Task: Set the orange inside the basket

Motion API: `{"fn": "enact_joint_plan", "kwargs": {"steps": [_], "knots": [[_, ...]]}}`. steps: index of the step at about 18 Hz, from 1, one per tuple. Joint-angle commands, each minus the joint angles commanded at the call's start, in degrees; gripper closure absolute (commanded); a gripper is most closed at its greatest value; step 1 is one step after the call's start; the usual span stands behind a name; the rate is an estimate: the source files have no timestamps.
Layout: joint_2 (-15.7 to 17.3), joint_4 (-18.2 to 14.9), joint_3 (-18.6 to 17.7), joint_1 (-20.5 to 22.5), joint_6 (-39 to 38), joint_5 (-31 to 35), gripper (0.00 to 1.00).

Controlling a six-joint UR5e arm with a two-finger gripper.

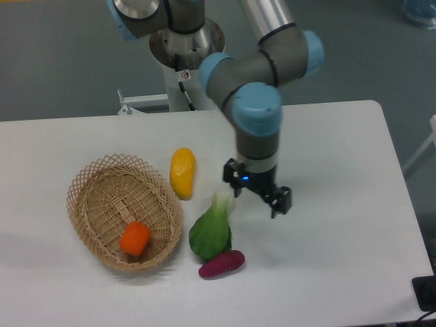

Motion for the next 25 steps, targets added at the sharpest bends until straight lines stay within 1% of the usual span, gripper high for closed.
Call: {"fn": "enact_joint_plan", "kwargs": {"steps": [1,3,7,9,11,14,19,21,25], "knots": [[-0.17,-1.14,0.70,1.14,2.29,-0.09,0.00],[-0.70,-3.25,2.28,2.47,3.19,-0.52,0.00],[-1.06,-3.26,2.55,5.36,3.63,-0.79,0.00],[-1.06,-3.35,2.55,6.16,3.71,-0.88,0.00],[-1.58,-3.17,3.34,7.12,4.32,-0.97,0.00],[-1.67,-3.52,3.78,8.44,9.41,-2.28,0.00],[-1.58,-2.91,3.17,8.10,10.13,-0.88,0.00],[-1.50,-3.17,3.78,7.92,10.13,-1.31,0.00],[-1.32,-2.56,2.91,8.01,10.13,-1.06,0.00]]}}
